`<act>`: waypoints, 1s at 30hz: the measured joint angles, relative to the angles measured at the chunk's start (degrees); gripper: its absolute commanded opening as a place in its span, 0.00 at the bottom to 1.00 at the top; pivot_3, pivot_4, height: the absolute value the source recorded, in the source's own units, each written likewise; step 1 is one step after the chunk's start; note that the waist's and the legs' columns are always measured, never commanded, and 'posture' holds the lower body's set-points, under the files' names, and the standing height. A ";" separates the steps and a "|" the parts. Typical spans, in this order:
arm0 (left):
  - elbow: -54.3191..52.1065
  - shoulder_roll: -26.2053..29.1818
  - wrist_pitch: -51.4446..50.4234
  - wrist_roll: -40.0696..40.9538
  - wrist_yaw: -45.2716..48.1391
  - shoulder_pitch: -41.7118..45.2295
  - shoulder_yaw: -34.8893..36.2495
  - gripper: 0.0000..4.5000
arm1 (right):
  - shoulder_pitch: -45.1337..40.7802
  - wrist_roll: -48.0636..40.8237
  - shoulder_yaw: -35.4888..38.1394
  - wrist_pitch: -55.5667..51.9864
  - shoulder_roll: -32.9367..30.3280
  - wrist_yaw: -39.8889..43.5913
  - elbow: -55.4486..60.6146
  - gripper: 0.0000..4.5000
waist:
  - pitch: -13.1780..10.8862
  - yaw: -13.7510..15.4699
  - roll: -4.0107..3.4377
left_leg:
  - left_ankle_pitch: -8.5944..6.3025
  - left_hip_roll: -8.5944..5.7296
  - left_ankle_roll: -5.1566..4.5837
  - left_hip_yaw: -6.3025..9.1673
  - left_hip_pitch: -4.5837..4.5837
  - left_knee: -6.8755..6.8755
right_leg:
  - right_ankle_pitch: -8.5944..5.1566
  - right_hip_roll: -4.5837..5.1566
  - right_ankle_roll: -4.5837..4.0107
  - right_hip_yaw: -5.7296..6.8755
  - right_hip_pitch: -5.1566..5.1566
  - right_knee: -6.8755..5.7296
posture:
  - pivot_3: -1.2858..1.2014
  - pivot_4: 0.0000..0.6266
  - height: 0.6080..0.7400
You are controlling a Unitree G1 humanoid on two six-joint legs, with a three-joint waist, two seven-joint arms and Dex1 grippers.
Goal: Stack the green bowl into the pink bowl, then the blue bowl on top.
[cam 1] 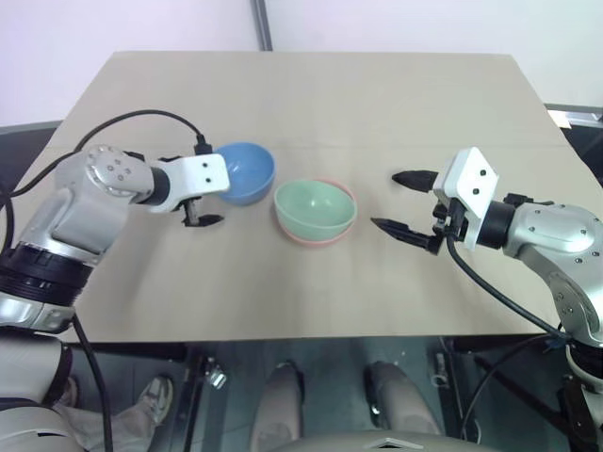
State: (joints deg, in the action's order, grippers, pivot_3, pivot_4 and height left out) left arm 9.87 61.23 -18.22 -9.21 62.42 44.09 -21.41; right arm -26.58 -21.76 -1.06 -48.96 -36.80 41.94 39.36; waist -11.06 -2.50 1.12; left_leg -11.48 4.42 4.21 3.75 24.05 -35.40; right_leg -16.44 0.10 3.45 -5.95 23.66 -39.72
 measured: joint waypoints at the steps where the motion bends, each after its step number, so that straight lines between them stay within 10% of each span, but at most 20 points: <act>1: 1.09 -0.89 0.41 -1.05 0.18 0.78 -0.17 0.64 | 0.33 -0.18 0.12 -0.41 -0.19 -0.65 0.52 0.91 | 0.00 0.03 0.00 | 0.00 0.00 0.00 0.00 0.01 -0.01 | 0.00 0.01 0.00 0.00 0.00 -0.01 | 0.52 0.24 1.00; 8: 4.87 -5.41 3.68 -3.99 0.41 2.58 -0.14 0.02 | 0.94 -1.10 1.62 -1.20 -1.21 -3.25 1.55 0.91 | 0.00 0.02 0.02 | 0.00 -0.01 0.00 0.01 -0.01 -0.06 | 0.00 0.01 0.01 0.01 -0.01 -0.07 | 0.52 0.24 1.00; 30: -11.93 -8.22 -3.82 18.28 24.00 11.32 6.83 0.02 | 4.75 -1.41 4.19 -0.48 -4.30 -6.69 1.88 0.91 | -0.02 0.02 -0.01 | 0.00 -0.03 -0.01 0.64 0.59 -0.91 | 0.02 -0.02 0.03 0.54 -0.02 -0.20 | 0.52 0.24 1.00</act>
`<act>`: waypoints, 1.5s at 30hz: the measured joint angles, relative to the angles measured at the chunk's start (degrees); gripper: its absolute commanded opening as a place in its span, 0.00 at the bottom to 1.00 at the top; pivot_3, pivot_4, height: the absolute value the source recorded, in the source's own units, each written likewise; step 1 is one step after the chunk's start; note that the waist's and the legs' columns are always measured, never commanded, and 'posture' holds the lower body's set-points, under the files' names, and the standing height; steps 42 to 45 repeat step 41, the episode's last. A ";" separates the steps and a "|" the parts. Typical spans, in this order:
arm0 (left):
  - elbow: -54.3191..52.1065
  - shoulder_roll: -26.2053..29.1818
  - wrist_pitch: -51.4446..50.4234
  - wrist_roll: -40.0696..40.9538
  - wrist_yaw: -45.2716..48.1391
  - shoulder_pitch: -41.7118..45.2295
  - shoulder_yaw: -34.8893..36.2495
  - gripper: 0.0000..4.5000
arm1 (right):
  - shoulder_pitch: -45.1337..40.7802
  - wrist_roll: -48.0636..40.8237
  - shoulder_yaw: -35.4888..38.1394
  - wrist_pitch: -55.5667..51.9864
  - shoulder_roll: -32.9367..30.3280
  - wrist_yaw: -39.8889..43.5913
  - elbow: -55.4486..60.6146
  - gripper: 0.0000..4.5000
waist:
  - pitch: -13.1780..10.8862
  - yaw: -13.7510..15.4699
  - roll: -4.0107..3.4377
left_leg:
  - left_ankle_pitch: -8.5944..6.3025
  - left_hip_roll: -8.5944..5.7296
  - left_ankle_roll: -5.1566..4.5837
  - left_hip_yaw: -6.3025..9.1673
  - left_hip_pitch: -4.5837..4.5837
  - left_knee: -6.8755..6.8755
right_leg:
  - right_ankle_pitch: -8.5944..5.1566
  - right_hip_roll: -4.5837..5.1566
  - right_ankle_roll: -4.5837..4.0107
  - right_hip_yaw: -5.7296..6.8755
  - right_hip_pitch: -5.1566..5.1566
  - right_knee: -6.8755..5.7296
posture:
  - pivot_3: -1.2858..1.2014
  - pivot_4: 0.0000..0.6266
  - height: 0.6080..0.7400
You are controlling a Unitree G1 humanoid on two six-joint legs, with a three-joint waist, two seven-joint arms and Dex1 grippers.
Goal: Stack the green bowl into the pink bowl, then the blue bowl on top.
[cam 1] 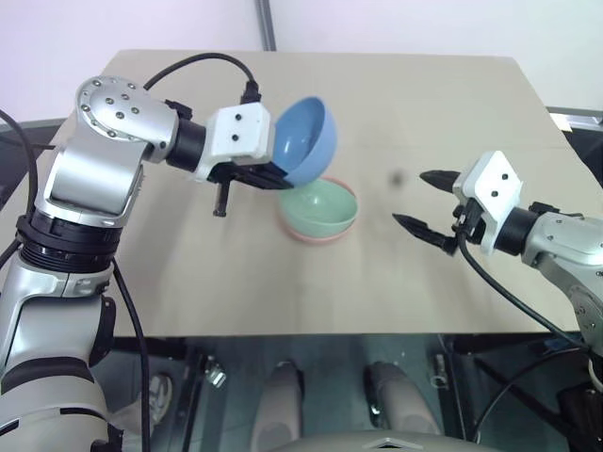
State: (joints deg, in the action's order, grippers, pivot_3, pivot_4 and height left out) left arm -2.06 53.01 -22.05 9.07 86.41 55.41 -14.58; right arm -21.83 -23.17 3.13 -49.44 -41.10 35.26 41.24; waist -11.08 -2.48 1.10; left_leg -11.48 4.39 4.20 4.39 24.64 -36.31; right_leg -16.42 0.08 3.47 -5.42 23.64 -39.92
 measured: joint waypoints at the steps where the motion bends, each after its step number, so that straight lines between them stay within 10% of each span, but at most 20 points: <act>1: 0.01 -0.14 0.66 -0.11 0.60 -0.03 -0.46 0.02 | 0.48 -0.01 0.11 -0.03 -0.05 -0.35 0.37 0.91 | 0.00 0.06 0.00 | 0.00 0.00 0.00 0.02 0.02 0.00 | 0.00 0.00 0.00 0.02 0.00 0.01 | 0.52 0.24 1.00; 6: 0.20 -2.35 5.72 -0.37 2.67 -0.87 -1.89 0.19 | 2.69 -0.15 0.71 -0.44 -0.30 -1.90 1.96 0.91 | 0.00 0.13 0.00 | 0.00 0.00 0.00 0.04 0.05 0.00 | 0.00 0.01 -0.01 0.04 0.00 0.04 | 0.52 0.24 1.00; 9: 0.88 -5.30 8.44 -0.64 1.40 -0.84 -1.84 0.48 | 4.15 -0.54 2.44 -1.11 -0.70 -2.34 3.25 0.91 | 0.00 0.22 0.01 | 0.00 -0.01 0.00 0.06 0.04 -0.06 | 0.01 0.01 0.00 0.06 -0.03 0.03 | 0.52 0.24 1.00; 17: 0.86 -3.93 0.99 1.88 -1.88 -0.51 2.92 0.48 | 5.40 -1.78 4.06 -1.75 -1.81 -3.08 3.99 0.91 | -0.01 -0.40 -0.01 | 0.00 0.00 0.00 0.07 0.00 -0.05 | 0.00 -0.01 0.00 0.06 -0.04 -0.02 | 0.52 0.24 1.00; 24: -1.41 -7.65 -11.90 15.56 -16.64 -16.07 26.57 0.50 | 6.97 -4.00 4.43 -0.22 -2.38 -0.36 3.11 0.95 | 0.03 -0.54 -0.06 | 0.00 0.01 -0.01 0.07 -0.08 -0.07 | 0.01 0.01 0.00 0.05 -0.11 -0.03 | 0.52 0.24 1.00; 29: -7.63 -7.57 -16.41 24.80 -18.21 -35.31 38.72 0.99 | 8.42 -9.20 6.96 -0.17 -2.37 3.56 -0.50 1.00 | 0.03 -0.04 -0.01 | 0.00 0.02 0.00 0.16 -0.02 -0.10 | 0.01 0.04 -0.01 0.19 -0.15 -0.01 | 0.52 0.24 1.00; 36: -13.19 -5.92 -15.22 27.54 -19.20 -54.31 50.18 0.99 | 18.84 -11.43 16.94 2.20 -9.41 11.33 -4.43 1.00 | 0.06 0.51 0.03 | -0.01 0.00 0.00 0.19 -0.13 -0.08 | 0.00 0.09 -0.02 0.25 -0.23 0.04 | 0.52 0.24 1.00; 45: -15.44 -4.31 -13.31 29.27 -17.82 -58.10 51.42 0.99 | 20.12 -13.96 20.70 3.52 -11.61 15.44 -6.09 1.00 | 0.07 0.39 0.04 | -0.01 0.01 0.00 0.10 -0.70 -0.07 | -0.25 0.08 0.06 0.16 -0.69 0.05 | 0.52 0.24 1.00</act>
